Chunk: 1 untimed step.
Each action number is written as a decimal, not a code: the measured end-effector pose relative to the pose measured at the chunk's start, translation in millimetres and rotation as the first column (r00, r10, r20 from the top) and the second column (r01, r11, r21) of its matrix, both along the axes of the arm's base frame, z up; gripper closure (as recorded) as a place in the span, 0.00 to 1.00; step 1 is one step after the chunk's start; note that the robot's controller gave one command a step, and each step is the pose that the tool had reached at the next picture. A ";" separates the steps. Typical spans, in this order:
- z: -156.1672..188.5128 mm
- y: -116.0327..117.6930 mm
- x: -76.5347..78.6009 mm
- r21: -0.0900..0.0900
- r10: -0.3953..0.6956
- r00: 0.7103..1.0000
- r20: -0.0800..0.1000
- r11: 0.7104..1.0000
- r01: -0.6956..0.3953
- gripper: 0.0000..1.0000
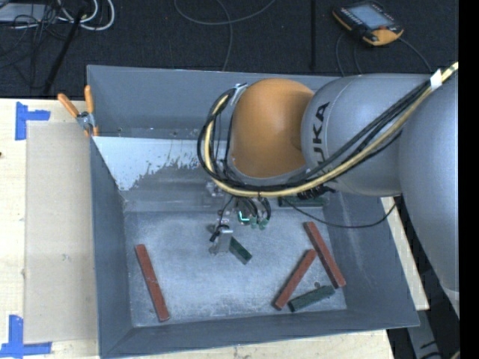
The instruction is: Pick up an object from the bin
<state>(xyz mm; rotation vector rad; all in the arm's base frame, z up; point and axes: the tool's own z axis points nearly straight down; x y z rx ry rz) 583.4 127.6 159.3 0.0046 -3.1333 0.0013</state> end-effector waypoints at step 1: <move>4.1 -0.6 1.9 0.001 -0.003 1.000 0.007 1.000 0.003 0.00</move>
Offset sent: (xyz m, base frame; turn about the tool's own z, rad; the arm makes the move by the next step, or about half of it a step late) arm 0.0042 -0.0657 -0.0216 -0.0780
